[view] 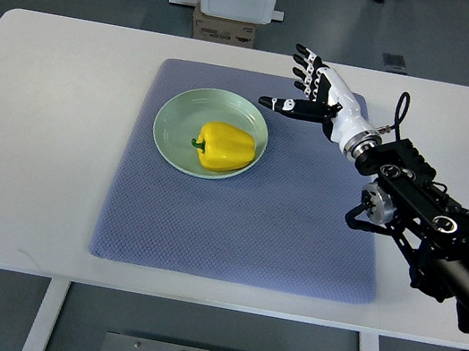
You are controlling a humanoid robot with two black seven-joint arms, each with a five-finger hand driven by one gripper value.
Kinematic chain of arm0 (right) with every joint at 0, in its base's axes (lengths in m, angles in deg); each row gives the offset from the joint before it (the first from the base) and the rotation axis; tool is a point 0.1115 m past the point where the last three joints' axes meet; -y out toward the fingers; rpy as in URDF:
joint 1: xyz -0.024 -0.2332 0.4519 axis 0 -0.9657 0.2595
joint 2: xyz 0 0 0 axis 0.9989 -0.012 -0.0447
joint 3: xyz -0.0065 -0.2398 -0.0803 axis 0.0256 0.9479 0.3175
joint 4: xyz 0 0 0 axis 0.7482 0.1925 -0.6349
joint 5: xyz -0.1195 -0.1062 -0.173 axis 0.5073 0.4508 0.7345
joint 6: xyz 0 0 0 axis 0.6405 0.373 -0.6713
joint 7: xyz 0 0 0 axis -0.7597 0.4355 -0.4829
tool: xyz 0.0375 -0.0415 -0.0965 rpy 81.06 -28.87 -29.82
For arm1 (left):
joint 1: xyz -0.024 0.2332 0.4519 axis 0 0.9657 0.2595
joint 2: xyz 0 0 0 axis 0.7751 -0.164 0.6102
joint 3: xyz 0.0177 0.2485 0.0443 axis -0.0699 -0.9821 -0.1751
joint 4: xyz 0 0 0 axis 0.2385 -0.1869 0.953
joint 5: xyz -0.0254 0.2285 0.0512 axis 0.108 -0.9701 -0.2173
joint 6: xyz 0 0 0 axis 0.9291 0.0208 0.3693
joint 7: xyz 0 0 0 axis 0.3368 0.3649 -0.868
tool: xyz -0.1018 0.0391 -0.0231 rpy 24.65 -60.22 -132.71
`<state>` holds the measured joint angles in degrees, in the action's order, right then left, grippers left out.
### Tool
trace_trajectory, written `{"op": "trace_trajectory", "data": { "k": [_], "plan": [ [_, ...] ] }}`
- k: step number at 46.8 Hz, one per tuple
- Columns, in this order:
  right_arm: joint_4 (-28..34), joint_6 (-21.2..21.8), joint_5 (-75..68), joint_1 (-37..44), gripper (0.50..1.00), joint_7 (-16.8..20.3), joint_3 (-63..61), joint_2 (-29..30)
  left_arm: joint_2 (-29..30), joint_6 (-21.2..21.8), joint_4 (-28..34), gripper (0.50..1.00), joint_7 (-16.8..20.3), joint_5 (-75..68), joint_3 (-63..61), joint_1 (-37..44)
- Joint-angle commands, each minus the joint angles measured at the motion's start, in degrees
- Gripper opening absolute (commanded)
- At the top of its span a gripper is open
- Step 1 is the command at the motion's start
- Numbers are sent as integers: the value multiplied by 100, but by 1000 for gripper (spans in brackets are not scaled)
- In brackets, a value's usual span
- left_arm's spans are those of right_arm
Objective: Place yellow pepper on plate with right hand
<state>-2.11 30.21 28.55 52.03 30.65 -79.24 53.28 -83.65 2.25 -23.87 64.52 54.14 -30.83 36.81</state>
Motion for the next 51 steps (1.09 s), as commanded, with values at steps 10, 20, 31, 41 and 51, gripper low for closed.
{"op": "trace_trajectory", "data": {
  "k": [10,20,31,41,51],
  "plan": [
    [200,1,-20,-613,995,-45,-1414,-39,0,0,0,1000,-1,-1,0,0],
    [226,53,-169,-903,1000,8,-2012,-48,0,0,0,1000,-1,-1,0,0],
    [393,71,-398,-1307,1000,-9,-2627,-284,0,0,0,1000,-1,-9,0,0],
    [525,71,-687,-1746,1000,8,-2838,-645,0,0,0,1000,-1,-9,0,0],
    [569,141,-1039,-2151,1000,8,-3243,-716,0,0,0,1000,-1,-1,0,0]
  ]
}}
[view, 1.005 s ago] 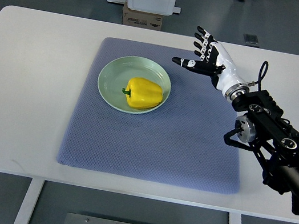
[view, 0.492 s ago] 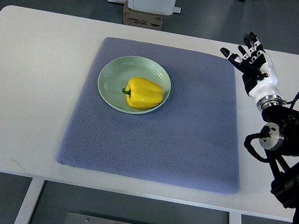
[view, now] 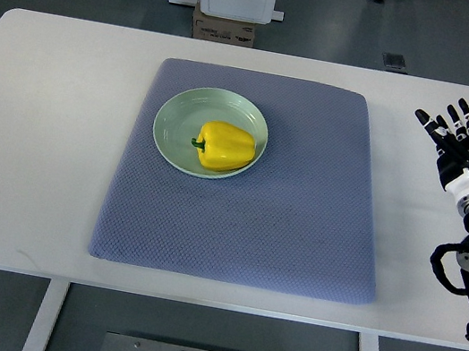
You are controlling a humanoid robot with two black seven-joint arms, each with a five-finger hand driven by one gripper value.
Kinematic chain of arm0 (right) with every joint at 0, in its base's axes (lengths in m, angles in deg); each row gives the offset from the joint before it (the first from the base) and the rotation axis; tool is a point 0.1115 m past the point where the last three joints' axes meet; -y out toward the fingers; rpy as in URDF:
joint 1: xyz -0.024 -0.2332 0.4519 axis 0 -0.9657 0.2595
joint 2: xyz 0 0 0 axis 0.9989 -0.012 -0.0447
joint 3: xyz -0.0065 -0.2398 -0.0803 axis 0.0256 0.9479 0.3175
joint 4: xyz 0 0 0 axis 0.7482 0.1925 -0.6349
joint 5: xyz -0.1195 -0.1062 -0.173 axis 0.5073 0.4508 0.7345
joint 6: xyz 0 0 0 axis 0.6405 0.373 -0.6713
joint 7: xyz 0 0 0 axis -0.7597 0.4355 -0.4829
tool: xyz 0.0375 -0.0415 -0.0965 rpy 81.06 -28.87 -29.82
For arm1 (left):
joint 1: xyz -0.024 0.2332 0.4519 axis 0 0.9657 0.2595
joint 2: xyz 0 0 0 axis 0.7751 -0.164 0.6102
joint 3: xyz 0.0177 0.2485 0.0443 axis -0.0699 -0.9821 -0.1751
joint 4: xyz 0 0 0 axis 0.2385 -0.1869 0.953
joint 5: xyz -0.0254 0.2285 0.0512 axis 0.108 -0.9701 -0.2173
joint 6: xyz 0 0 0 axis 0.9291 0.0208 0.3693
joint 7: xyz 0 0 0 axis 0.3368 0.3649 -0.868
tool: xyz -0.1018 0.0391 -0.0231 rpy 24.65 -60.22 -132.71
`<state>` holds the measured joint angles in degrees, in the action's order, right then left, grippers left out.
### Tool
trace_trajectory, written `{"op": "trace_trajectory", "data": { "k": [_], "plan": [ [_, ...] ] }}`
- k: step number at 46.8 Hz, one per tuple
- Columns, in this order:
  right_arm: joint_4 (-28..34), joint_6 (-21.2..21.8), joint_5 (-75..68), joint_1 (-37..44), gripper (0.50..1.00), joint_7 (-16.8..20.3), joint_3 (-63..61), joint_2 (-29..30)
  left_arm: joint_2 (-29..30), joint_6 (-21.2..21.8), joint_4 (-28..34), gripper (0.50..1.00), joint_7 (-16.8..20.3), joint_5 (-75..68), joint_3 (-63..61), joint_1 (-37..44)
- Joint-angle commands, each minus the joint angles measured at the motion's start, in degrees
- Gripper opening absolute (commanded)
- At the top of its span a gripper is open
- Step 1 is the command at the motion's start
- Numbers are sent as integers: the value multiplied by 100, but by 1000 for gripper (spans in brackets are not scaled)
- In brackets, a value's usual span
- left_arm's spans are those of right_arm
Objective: Place yellow pepper on plate with right hand
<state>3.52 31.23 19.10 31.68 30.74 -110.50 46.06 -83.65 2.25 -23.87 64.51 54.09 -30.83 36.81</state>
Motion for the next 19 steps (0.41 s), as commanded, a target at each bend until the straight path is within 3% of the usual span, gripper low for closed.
{"op": "trace_trajectory", "data": {
  "k": [1,9,19],
  "plan": [
    [23,65,-111,-151,1000,0,-143,24,0,0,0,1000,-1,4,0,0],
    [322,504,-393,-450,1000,9,-275,112,0,0,0,1000,-1,4,0,0],
    [524,566,-613,-635,1000,-9,-275,358,0,0,0,1000,-1,4,0,0]
  ]
}}
